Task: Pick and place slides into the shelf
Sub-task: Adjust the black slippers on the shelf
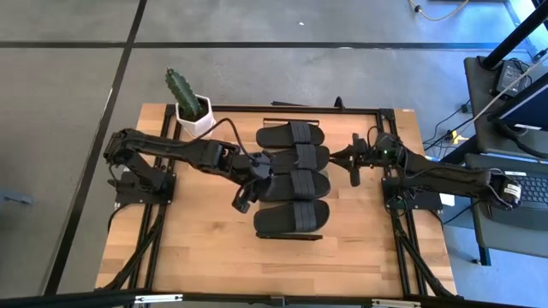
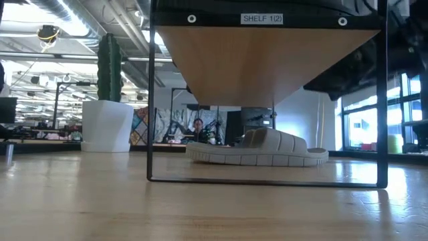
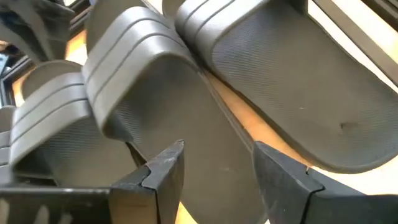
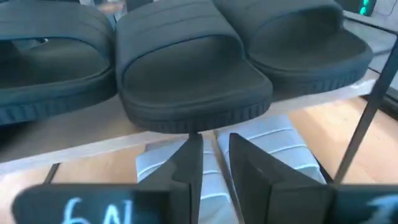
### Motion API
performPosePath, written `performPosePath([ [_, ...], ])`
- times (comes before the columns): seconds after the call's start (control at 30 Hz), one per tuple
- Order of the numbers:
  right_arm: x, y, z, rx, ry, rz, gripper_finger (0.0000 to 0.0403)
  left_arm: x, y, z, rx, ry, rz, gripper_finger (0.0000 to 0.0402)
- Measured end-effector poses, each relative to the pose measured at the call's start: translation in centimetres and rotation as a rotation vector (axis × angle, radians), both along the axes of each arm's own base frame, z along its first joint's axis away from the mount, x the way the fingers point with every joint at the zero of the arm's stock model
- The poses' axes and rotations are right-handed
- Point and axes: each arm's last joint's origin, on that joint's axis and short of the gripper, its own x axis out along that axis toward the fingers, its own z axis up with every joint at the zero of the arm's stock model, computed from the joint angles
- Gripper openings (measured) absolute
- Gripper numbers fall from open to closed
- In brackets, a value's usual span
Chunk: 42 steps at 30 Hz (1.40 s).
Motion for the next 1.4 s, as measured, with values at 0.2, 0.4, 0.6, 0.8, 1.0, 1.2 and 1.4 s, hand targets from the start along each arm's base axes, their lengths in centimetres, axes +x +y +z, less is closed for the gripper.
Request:
performPosePath([
  [0.2,-0.2,-0.2,4.6,-0.03,0.133,-0.088,0.008,-0.1,-0.1,0.2,-0.06,-0.004,0.01,0.0177],
  [0.4,-1.7,0.1,7.4,-0.02,0.289,-0.21,0.008,-0.1,0.8,-0.7,-0.124,-0.007,0.075,0.0177],
  [0.6,-2.8,0.9,9.0,-0.015,0.243,-0.153,0.008,-3.3,1.4,-2.5,-0.202,-0.113,0.145,0.0177],
  [0.8,-3.4,2.1,9.4,-0.058,0.199,-0.034,0.008,-8.3,1.3,-5.6,-0.252,-0.39,0.185,0.0176],
  [1.0,-2.8,2.7,8.9,-0.053,0.248,0.041,0.008,-11.3,1.3,-10.3,-0.281,-0.548,0.242,0.0176],
  [1.2,-1.5,3.0,8.1,-0.032,0.315,0.095,0.008,-12.8,1.8,-14.1,-0.304,-0.636,0.353,0.0176],
  [1.4,-0.1,2.5,7.0,-0.012,0.415,0.051,0.008,-13.6,2.2,-15.5,-0.293,-0.666,0.431,0.0176],
])
